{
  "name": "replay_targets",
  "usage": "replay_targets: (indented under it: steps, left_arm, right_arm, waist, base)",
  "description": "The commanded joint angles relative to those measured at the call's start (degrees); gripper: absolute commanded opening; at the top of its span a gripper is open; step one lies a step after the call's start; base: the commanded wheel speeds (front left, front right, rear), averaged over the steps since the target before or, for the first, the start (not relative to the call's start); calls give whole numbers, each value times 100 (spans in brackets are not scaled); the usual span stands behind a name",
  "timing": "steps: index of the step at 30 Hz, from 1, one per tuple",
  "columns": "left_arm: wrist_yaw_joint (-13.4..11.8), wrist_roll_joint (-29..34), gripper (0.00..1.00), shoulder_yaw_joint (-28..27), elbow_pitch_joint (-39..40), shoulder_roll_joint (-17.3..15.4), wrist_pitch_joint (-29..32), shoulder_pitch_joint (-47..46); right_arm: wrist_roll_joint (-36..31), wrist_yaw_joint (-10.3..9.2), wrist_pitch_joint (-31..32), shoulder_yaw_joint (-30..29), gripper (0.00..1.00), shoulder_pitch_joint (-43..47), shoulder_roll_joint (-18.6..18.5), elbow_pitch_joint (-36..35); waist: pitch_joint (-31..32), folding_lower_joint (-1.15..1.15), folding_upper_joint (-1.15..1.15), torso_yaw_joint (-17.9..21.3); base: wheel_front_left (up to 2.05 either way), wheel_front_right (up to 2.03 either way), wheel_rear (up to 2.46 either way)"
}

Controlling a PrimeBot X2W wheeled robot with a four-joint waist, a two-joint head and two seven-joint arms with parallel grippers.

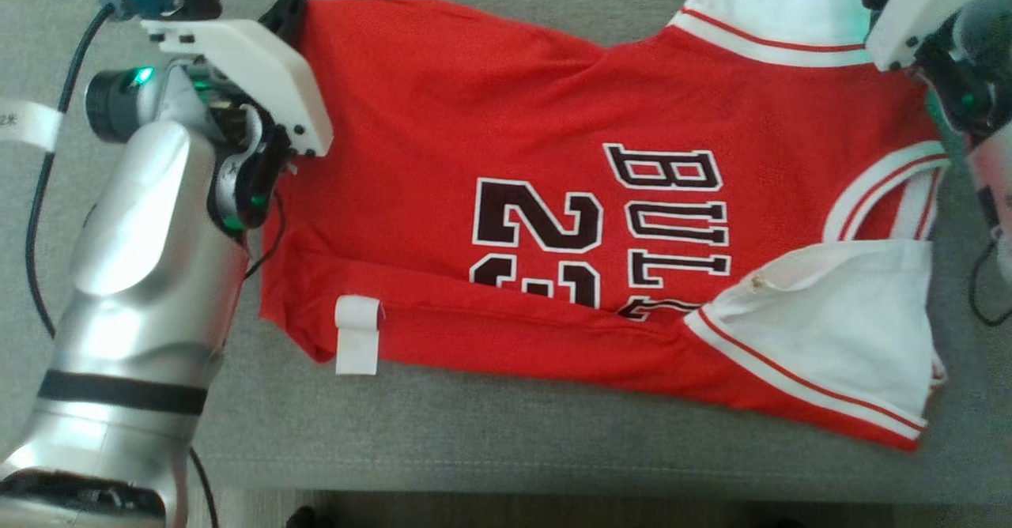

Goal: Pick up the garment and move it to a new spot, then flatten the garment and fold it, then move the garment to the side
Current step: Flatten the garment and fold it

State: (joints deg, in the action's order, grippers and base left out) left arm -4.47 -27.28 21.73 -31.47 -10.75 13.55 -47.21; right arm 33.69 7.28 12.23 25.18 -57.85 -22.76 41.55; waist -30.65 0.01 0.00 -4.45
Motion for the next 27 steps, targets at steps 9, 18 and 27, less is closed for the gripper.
replay_targets:
  steps: [9,18,27]
  left_arm:
    - [97,-42,0,-88,6,-86,-137,-238]
    - [107,-161,0,-188,-119,-199,-428,16]
    - [23,-282,0,-332,219,-439,-529,528]
  right_arm:
    - [411,21,161,915,0,-556,-114,613]
    - [979,21,-1235,1455,0,-302,-430,163]
    - [1348,21,-1879,1692,0,290,-713,-378]
  waist:
    - [-33,-1,0,-131]
    - [556,-1,0,24]
    - [1061,-1,0,217]
  base:
    - [0,0,0]
    - [0,0,0]
    - [0,0,0]
